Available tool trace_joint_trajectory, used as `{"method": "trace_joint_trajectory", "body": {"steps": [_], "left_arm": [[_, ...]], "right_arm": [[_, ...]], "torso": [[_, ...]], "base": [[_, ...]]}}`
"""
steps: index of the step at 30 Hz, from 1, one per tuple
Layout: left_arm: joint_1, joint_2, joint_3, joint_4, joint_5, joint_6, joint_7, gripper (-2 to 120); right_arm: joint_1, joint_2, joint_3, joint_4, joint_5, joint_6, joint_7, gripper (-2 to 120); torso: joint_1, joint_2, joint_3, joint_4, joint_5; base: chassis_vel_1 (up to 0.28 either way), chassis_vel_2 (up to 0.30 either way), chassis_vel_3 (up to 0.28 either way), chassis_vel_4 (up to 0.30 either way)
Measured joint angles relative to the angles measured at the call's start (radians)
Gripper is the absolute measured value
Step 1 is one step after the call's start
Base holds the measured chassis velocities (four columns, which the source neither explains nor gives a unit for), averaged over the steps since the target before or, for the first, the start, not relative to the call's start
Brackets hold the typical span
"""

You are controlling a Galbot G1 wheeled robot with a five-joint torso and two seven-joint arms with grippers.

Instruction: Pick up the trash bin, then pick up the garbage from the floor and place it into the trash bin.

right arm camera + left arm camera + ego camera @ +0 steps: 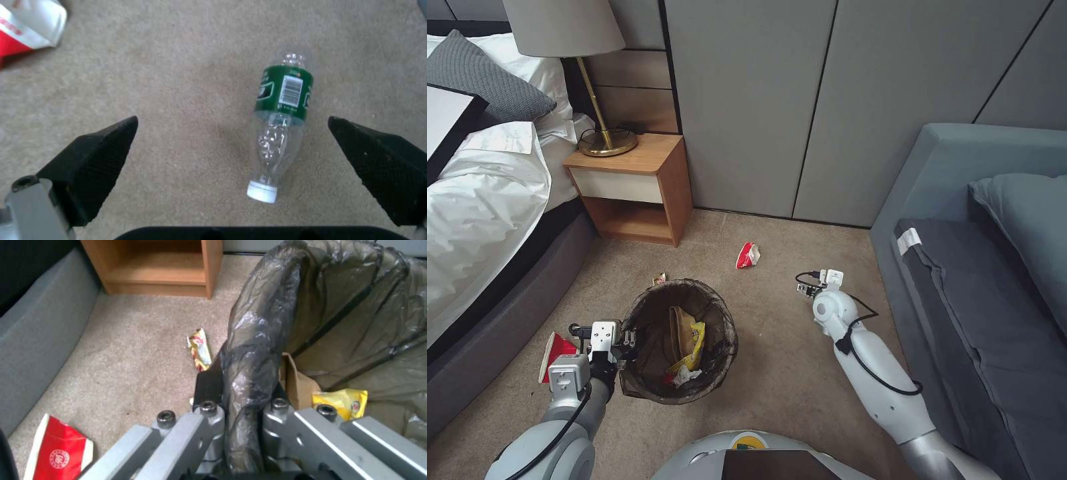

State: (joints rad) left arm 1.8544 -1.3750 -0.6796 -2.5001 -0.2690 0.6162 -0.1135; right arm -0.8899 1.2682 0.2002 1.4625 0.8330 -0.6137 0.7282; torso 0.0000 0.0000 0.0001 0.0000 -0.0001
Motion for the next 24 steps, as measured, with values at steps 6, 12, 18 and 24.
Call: {"method": "trace_joint_trajectory", "body": {"steps": [6, 12, 18, 24], "left_arm": [[-0.001, 0.001, -0.004, 0.0, -0.005, 0.0, 0.0, 5], [-0.003, -0.001, -0.004, 0.0, -0.005, -0.001, 0.0, 5], [-0.004, -0.003, -0.003, 0.0, -0.005, -0.002, 0.001, 5], [-0.002, -0.006, -0.005, 0.0, -0.005, -0.002, 0.0, 5]], "right_arm": [[0.029, 0.02, -0.001, -0.069, -0.016, 0.011, -0.003, 100], [0.048, 0.019, 0.001, -0.103, -0.023, 0.014, -0.003, 100], [0.083, 0.019, -0.001, -0.152, -0.028, 0.022, -0.02, 100], [0.117, 0.028, -0.001, -0.212, -0.037, 0.037, -0.039, 100]], "torso": [[0.0, 0.0, 0.0, 0.0, 0.0001], [0.0, 0.0, 0.0, -0.0001, 0.0001], [0.0, 0.0, 0.0, -0.0001, 0.0001], [0.0, 0.0, 0.0, 0.0, 0.0001]], "base": [[0.0, 0.0, 0.0, 0.0], [0.0, 0.0, 0.0, 0.0], [0.0, 0.0, 0.0, 0.0], [0.0, 0.0, 0.0, 0.0]]}}
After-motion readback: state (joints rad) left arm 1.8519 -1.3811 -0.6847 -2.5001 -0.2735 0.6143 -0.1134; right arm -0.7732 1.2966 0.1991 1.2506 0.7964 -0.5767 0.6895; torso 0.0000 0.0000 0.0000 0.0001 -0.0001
